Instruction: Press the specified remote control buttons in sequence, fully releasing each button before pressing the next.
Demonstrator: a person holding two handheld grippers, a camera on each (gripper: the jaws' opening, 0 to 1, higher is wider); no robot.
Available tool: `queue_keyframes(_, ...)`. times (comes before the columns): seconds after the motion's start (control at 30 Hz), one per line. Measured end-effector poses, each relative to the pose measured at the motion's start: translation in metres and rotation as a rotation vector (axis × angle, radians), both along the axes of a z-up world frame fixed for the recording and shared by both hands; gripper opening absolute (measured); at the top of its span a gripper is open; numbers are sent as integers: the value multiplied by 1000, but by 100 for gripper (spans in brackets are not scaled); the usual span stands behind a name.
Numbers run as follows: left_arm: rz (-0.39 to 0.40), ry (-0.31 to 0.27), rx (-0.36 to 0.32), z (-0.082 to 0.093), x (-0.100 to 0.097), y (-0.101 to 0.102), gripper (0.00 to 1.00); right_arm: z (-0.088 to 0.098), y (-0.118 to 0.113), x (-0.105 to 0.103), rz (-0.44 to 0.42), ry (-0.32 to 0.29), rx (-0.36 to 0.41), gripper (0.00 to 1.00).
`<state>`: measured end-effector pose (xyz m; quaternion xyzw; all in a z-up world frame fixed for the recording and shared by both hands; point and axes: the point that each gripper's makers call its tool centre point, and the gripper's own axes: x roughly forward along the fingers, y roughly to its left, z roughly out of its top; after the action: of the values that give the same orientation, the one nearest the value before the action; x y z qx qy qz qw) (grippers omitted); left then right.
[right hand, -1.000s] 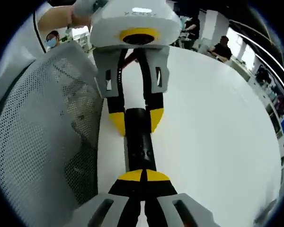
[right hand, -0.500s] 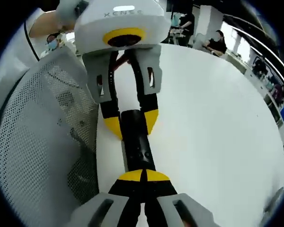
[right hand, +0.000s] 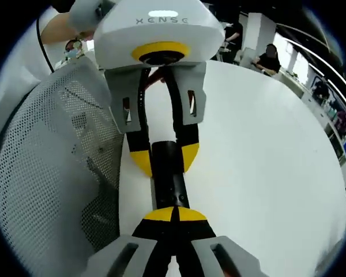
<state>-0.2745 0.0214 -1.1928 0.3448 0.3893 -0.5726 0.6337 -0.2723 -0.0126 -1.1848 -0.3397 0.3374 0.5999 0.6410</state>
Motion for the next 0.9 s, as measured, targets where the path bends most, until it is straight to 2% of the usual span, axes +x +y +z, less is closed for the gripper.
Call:
queue_keyframes(0.23, -9, 2, -2, 0, 0, 0, 24, 0, 1, 1, -12, 4, -40, 0)
queue_keyframes(0.4, -5, 2, -24, 1, 0, 1, 24, 0, 1, 2, -119, 1, -1, 0)
queue_keyframes(0.5, 4, 0, -44, 1, 0, 1, 24, 0, 0, 0, -108, -37, 12, 0)
queue_keyframes(0.6, 13, 1, -42, 1, 0, 0, 24, 1, 1, 1, -129, -27, 17, 0)
queue_keyframes(0.67, 17, 4, -34, 1, 1, 0, 24, 2, 5, -4, -136, 13, 34, 0)
queue_keyframes(0.9, 18, 8, -37, 0, 1, 0, 24, 2, 10, -12, -77, -14, 8, 0)
